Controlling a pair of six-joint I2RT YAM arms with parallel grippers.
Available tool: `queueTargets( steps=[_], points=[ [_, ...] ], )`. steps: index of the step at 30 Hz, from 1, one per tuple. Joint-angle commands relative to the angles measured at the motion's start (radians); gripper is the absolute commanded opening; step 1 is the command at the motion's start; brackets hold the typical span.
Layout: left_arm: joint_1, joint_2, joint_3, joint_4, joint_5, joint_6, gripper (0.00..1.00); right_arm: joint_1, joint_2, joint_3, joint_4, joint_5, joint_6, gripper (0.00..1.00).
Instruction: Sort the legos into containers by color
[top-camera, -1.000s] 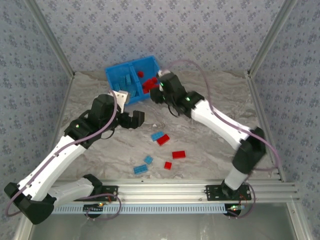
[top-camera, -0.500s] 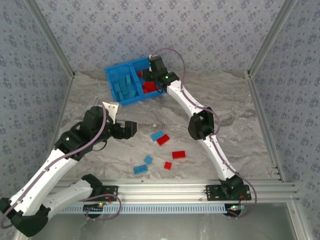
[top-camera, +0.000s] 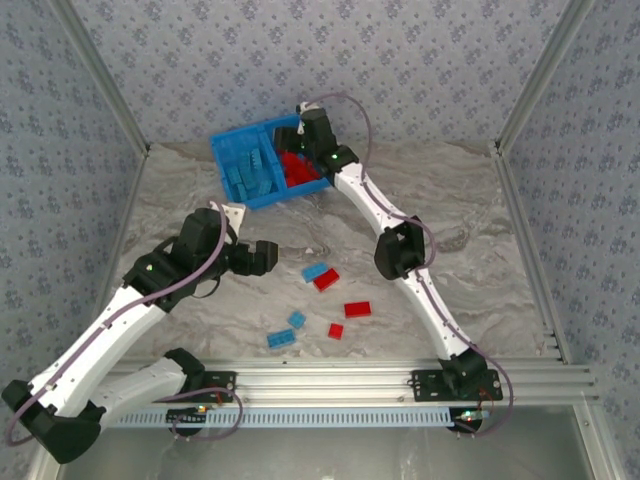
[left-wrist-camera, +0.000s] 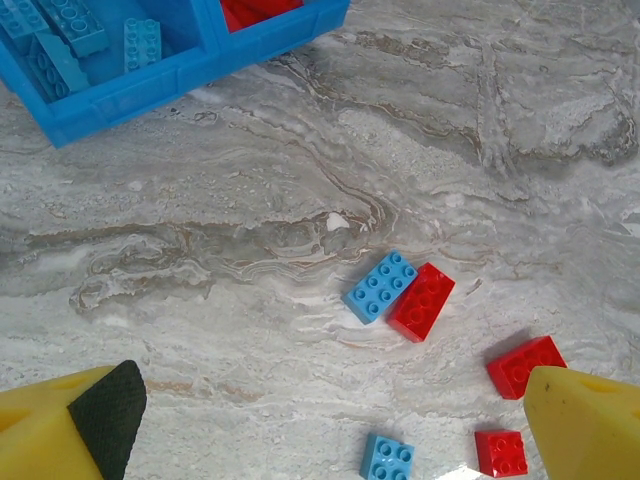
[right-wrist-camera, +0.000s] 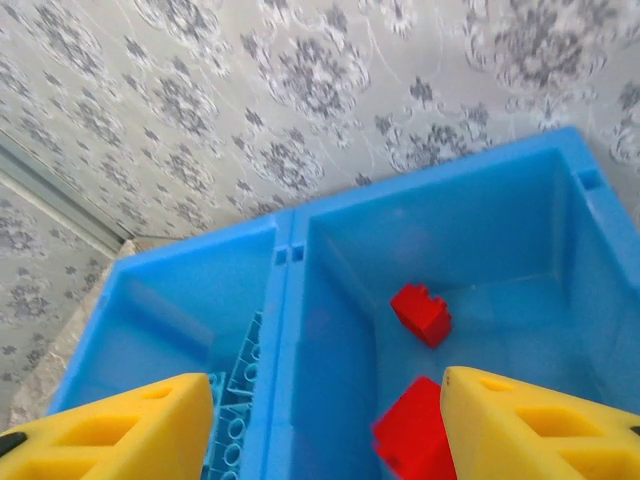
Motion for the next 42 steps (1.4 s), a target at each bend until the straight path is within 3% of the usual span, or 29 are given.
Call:
queueTargets(
  steps=[1, 4, 7, 12, 14, 16, 19, 23, 27, 30, 36, 42],
  points=[
    [-0.004, 0.002, 0.003, 0.019, 0.015, -0.009, 0.99, -0.002, -0.176, 0.04, -0.068, -0.017, -0.029, 0.65],
    [-0.004, 0.021, 0.01, 0.015, 0.045, -0.01, 0.99, 0.0, -0.334, -0.025, -0.246, -0.015, -0.08, 0.71],
    [-0.003, 0.033, 0.006, 0.032, 0.059, -0.019, 0.99, 0.011, -0.554, -0.264, -0.387, 0.016, -0.156, 0.77],
    [-0.004, 0.05, 0.007, 0.083, 0.066, -0.008, 0.99, 0.095, -1.041, -0.99, -0.285, 0.033, -0.389, 0.89],
    [-0.004, 0.066, 0.02, 0.082, 0.065, 0.007, 0.99, 0.142, -1.202, -1.204, -0.258, 0.073, -0.427, 0.94],
    [-0.004, 0.083, 0.03, 0.08, 0.062, 0.023, 0.99, 0.19, -1.327, -1.373, -0.273, 0.121, -0.441, 1.0],
    [-0.004, 0.105, 0.041, 0.078, 0.054, 0.039, 0.99, 0.278, -1.488, -1.601, -0.313, 0.235, -0.484, 1.0],
    [-0.003, 0.122, 0.04, 0.086, 0.057, 0.046, 0.99, 0.407, -1.646, -1.856, -0.348, 0.219, -0.757, 1.0],
    [-0.004, 0.141, 0.035, 0.098, 0.067, 0.051, 0.99, 0.447, -1.668, -1.991, -0.388, 0.227, -1.06, 1.0],
    [-0.004, 0.149, 0.038, 0.094, 0.068, 0.052, 0.99, 0.399, -1.612, -1.996, -0.381, 0.195, -1.137, 1.0],
    [-0.003, 0.122, 0.002, 0.113, 0.06, 0.03, 0.99, 0.309, -1.504, -2.0, -0.318, -0.034, -1.218, 1.0],
    [-0.003, 0.093, -0.015, 0.107, 0.049, 0.021, 0.99, 0.276, -1.374, -2.003, -0.246, -0.092, -1.259, 0.98]
  ],
)
